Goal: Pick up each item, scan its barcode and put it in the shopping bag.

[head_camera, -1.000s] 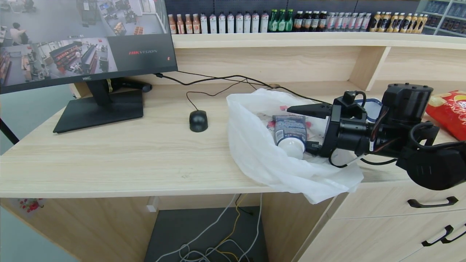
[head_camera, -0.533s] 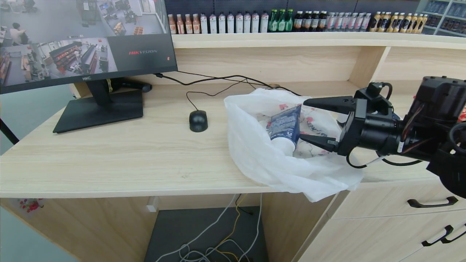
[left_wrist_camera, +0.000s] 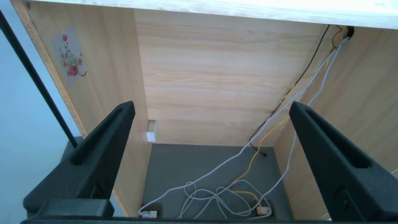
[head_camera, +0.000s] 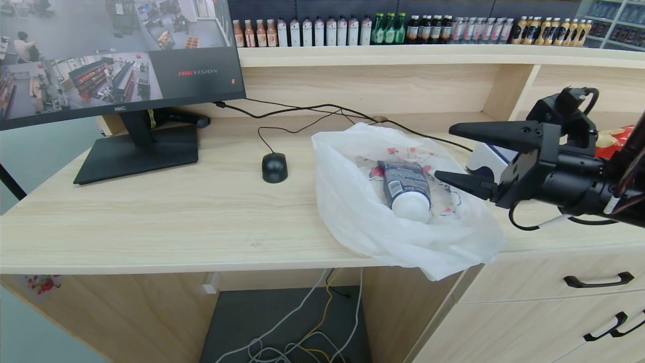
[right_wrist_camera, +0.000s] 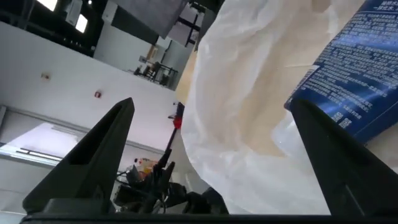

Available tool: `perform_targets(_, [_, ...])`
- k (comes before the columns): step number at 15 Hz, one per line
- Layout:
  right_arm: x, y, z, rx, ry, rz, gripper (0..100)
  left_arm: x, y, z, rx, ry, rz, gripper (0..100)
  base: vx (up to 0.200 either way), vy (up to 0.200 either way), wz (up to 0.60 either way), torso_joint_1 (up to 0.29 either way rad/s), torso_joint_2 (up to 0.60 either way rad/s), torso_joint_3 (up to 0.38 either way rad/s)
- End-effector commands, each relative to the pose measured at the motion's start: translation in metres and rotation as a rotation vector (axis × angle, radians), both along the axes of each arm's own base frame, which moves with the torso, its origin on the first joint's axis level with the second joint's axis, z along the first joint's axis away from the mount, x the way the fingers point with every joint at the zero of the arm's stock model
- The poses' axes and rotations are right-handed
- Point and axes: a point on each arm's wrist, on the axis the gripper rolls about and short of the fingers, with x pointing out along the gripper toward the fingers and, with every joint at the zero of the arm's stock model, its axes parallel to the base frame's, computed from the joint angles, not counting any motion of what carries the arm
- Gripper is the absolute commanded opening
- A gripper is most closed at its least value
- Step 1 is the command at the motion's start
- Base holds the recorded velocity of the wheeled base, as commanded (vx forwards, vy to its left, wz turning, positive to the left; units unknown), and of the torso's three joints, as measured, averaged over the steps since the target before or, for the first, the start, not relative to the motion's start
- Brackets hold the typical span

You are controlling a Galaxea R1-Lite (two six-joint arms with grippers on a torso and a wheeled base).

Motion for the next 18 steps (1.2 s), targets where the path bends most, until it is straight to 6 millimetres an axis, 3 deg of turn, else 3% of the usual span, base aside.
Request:
perform_targets(1, [-0.020,-0.003,0.022,0.015,-0.097,0.006,100,0.000,0.000,0.000,0.000,0.000,-0.001,100,0.000,0.000,0.00,0.000,0.00,0.000])
perform_targets(4, [-0.035,-0.007,0.028,-0.064,-0.284,-0.002,100,0.000,0.000,0.000,0.000,0.000,-0.001,100,0.000,0.000,0.00,0.000,0.00,0.000])
perform_targets(7, [-0.050,-0.011,0.011,-0.199,-0.455,-0.036,100,0.000,0.000,0.000,0.000,0.000,-0.001,100,0.000,0.000,0.00,0.000,0.00,0.000])
perform_targets(10, [-0.053,-0.015,-0.018,-0.437,-0.606,-0.209,100,0.000,0.000,0.000,0.000,0.000,-0.001,100,0.000,0.000,0.00,0.000,0.00,0.000])
perform_targets(13, [-0.064,-0.018,-0.016,-0.558,-0.656,-0.416,100,0.000,0.000,0.000,0.000,0.000,0.001,100,0.000,0.000,0.00,0.000,0.00,0.000])
perform_targets(15, [-0.075,-0.011,-0.019,-0.661,-0.733,-0.478,100,0.000,0.000,0.000,0.000,0.000,0.001,100,0.000,0.000,0.00,0.000,0.00,0.000])
perform_targets(18, [-0.094,-0.017,-0.021,-0.774,-0.801,-0.579,100,0.000,0.000,0.000,0.000,0.000,0.001,100,0.000,0.000,0.00,0.000,0.00,0.000])
